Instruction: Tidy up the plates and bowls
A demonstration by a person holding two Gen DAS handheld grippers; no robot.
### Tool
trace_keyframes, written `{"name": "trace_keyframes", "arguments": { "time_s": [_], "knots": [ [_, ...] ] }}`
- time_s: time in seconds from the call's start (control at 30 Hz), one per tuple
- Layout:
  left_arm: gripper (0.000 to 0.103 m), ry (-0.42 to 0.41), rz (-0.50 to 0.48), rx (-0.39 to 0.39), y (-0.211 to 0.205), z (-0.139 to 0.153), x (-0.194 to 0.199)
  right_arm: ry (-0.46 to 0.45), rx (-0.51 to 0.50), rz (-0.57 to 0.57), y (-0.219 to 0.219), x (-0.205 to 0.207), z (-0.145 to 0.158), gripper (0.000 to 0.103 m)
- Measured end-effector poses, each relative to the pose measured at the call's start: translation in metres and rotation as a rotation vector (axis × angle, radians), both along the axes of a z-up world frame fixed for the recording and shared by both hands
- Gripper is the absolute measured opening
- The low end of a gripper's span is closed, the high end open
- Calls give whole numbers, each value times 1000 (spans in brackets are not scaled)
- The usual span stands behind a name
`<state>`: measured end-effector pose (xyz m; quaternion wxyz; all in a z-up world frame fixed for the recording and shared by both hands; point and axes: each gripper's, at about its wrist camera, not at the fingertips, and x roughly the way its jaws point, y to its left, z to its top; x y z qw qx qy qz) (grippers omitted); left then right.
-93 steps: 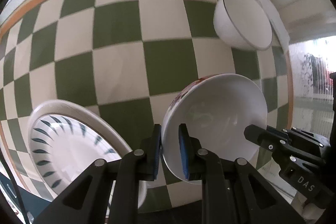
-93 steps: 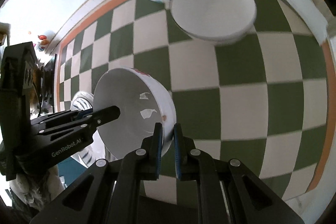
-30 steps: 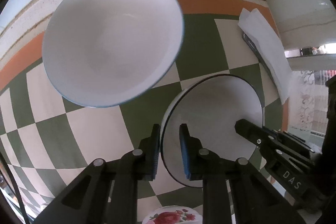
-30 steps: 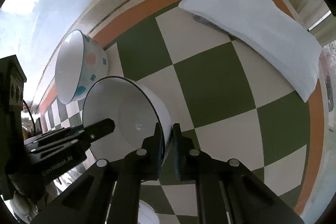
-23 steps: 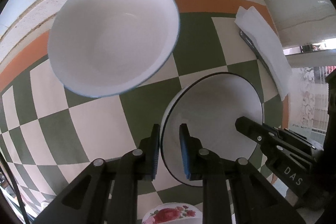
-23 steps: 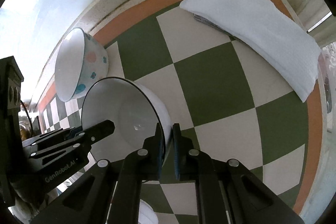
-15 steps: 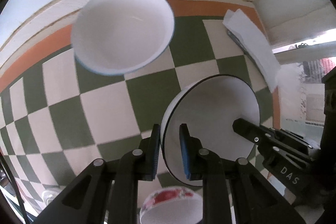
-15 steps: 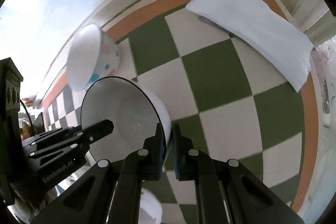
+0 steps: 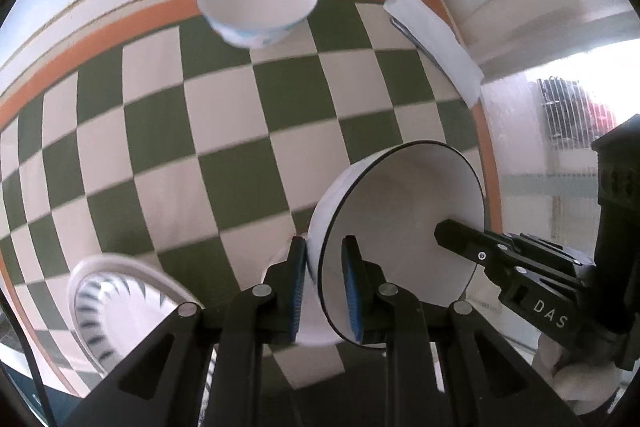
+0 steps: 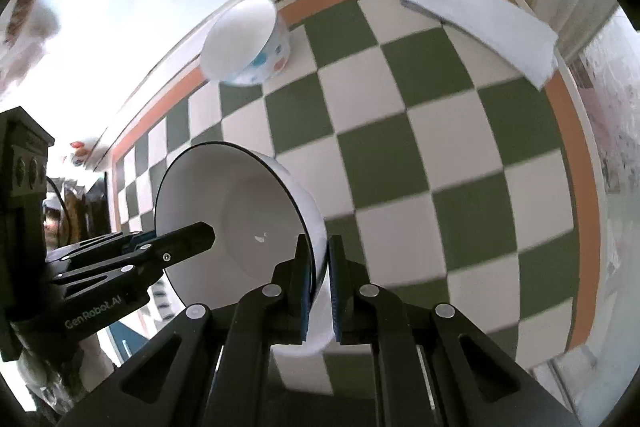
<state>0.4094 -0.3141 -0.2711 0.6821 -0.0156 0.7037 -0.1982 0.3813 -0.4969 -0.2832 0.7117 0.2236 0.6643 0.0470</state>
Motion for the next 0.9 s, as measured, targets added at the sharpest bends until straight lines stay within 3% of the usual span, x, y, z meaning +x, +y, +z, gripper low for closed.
{"name": "trace_keyframes", "arguments": {
  "time_s": [0.3, 0.9],
  "knots": [
    [16, 21, -17, 32, 15, -12, -34, 53, 22, 23, 21, -42, -19, 10],
    [16, 58, -40, 146, 13, -53, -44, 141, 16, 60, 40, -40, -69, 11]
  ]
}}
